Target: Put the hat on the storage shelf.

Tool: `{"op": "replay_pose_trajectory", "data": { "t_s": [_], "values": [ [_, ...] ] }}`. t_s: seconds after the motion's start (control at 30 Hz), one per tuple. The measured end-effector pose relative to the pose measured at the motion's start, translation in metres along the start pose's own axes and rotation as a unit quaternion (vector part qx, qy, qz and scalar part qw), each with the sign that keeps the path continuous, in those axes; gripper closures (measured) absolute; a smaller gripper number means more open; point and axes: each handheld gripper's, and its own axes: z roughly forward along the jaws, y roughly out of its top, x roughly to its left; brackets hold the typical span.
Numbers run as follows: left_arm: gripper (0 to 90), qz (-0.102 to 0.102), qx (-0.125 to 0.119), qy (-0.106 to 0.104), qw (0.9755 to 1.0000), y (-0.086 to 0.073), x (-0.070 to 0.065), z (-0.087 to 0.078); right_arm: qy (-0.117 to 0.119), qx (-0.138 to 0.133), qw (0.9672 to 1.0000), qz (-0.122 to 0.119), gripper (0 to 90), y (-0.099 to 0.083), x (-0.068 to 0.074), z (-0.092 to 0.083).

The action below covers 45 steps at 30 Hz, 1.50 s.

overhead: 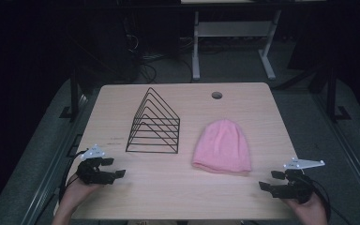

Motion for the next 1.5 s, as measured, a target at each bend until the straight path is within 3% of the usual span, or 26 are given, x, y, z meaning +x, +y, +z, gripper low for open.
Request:
{"op": "replay_pose_trajectory", "data": {
  "t_s": [0.5,0.67,0.83,0.93,1.17,1.2,1.33,1.5],
  "values": [
    [23.9,0.002,0.001,-0.006,1.0,0.002,0.004,0.0,0.015,0.01,0.9998,-0.01,23.8,0.02,0.002,0.009],
    [23.9,0.001,0.002,-0.005,1.0,0.003,0.007,0.001,0.011,0.016,0.9994,-0.03,24.9,0.033,0.006,0.016],
    [23.9,-0.005,-0.014,-0.003,0.9999,0.006,0.006,-0.001,0.017,0.031,0.998,-0.053,24.8,0.051,0.012,0.026],
    [24.0,0.003,-0.013,-0.004,0.9999,0.007,0.007,-0.002,0.015,0.039,0.9973,-0.06,24.2,0.057,0.013,0.03],
    [23.9,0.005,-0.01,0.004,0.9999,0.005,0.011,-0.002,0.036,0.056,0.9974,-0.026,22.2,0.083,0.011,0.038],
    [23.9,-0.005,-0.019,0.005,0.9998,0.005,0.01,-0.003,0.037,0.059,0.9973,-0.024,20.8,0.091,0.01,0.04],
    [23.9,-0.004,-0.019,0.008,0.9998,0.006,0.01,-0.004,0.028,0.079,0.9957,-0.04,20.7,0.106,0.011,0.045],
    [24.0,-0.001,-0.02,0.008,0.9998,0.006,0.009,-0.005,0.025,0.084,0.9949,-0.05,19.0,0.124,0.013,0.048]
  ]
}}
